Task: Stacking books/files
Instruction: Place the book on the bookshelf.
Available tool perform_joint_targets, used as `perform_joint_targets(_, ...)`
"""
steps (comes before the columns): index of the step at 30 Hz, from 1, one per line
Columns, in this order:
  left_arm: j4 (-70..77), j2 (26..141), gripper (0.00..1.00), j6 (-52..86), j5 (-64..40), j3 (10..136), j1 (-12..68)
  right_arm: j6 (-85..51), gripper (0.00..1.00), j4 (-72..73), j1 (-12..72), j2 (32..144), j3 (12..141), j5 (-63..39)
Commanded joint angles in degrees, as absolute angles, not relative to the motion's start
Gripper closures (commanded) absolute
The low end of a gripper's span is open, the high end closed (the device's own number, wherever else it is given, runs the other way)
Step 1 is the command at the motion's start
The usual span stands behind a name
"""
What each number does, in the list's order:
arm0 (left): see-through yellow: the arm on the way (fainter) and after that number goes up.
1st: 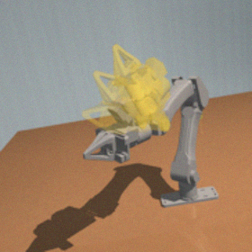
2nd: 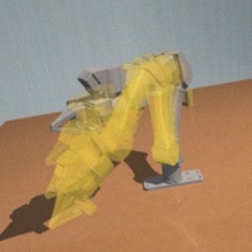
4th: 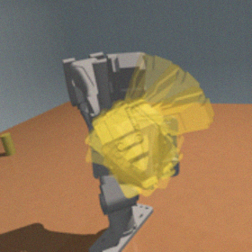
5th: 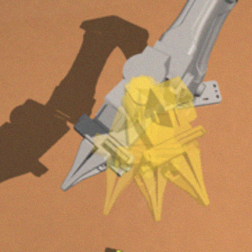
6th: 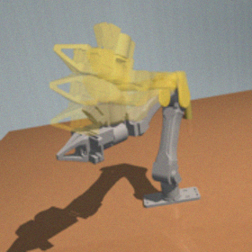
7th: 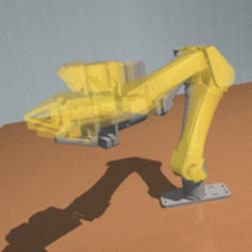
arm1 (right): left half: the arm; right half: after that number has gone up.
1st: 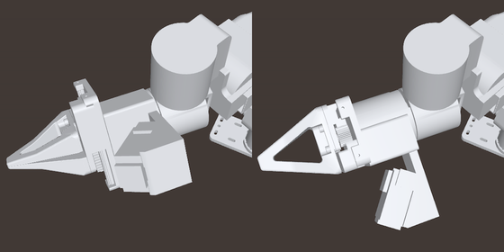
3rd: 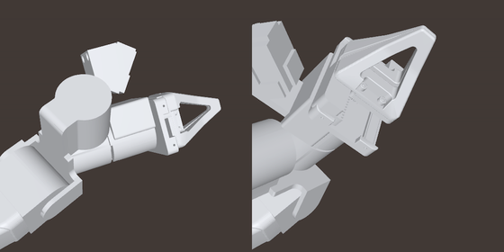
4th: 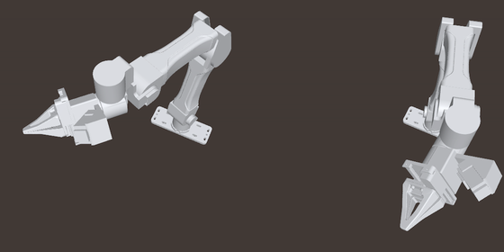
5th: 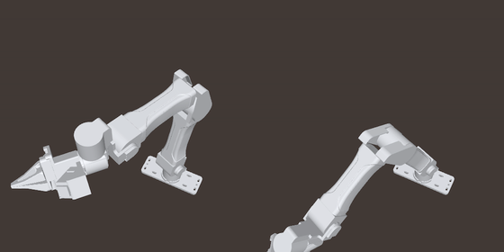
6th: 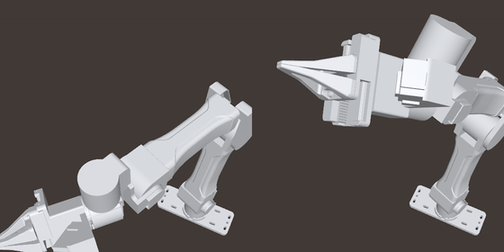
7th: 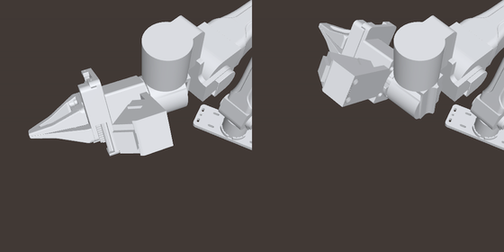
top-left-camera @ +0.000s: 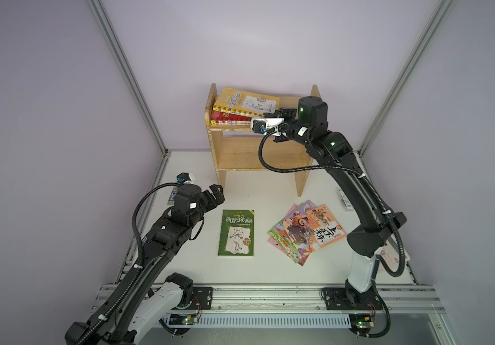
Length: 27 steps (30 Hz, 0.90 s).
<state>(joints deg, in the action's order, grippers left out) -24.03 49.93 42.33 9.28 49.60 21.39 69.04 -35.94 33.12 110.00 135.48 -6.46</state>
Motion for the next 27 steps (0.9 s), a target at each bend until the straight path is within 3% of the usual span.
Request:
perform_joint_targets(1, -22.9, 49.7, 0.00, 42.4, 8.7, 49.6, 21.3, 67.2, 0.87, -35.6, 33.2, 110.3, 135.7, -8.4)
perform_joint_targets(6, -22.9, 49.9, 0.00, 42.4, 8.8, 49.3, 21.4, 67.5, 0.82, -36.1, 33.2, 110.7, 135.7, -8.4)
perform_joint_targets(16, -22.6, 50.0, 0.00, 42.2, 9.0, 49.0, 21.2, 66.8, 0.52, -37.2, 33.2, 110.0, 135.6, -8.9)
perform_joint_targets(27, -22.3, 50.0, 0.00, 41.9, 8.3, 48.7, 20.7, 65.0, 0.38, -41.6, 33.2, 107.9, 135.5, -8.2)
